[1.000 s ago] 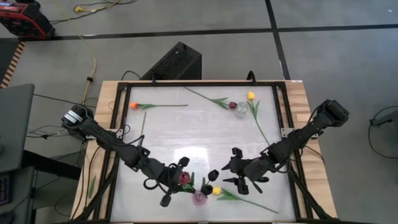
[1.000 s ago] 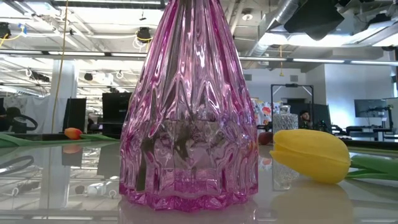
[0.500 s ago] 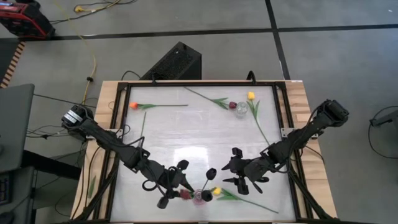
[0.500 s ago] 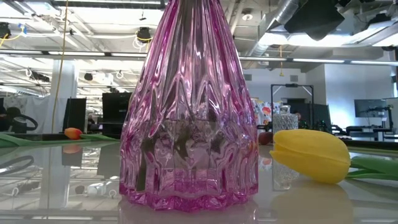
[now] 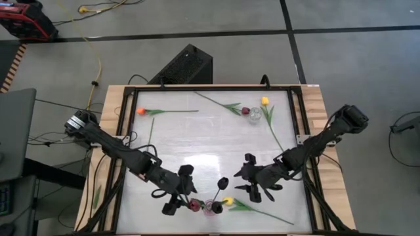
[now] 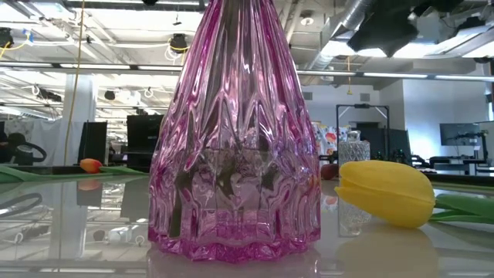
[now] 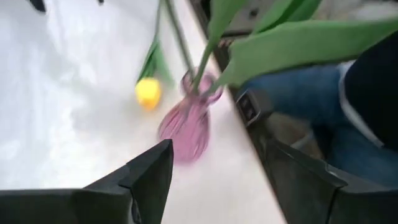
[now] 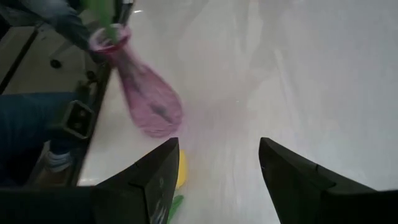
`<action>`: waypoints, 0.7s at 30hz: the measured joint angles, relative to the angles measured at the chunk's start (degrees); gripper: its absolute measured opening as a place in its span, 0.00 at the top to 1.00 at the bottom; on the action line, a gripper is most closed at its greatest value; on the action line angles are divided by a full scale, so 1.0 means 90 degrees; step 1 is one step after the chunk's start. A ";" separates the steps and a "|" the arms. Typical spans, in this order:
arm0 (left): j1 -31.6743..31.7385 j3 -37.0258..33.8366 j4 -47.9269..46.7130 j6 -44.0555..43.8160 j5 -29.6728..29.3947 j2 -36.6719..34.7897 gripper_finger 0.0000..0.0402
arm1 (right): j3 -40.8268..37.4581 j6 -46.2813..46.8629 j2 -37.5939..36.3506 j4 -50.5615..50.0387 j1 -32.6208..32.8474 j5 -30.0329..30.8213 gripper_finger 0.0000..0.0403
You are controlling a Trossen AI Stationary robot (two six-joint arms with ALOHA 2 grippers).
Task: Sort flowers into vase by color
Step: Put the dark red tulip into the pink vase
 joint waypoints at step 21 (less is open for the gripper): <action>-0.0251 0.0188 -0.3363 -0.0309 -0.1950 -0.1310 0.39 | 0.0505 -0.0917 -0.0039 -0.0927 -0.2008 -0.0156 0.38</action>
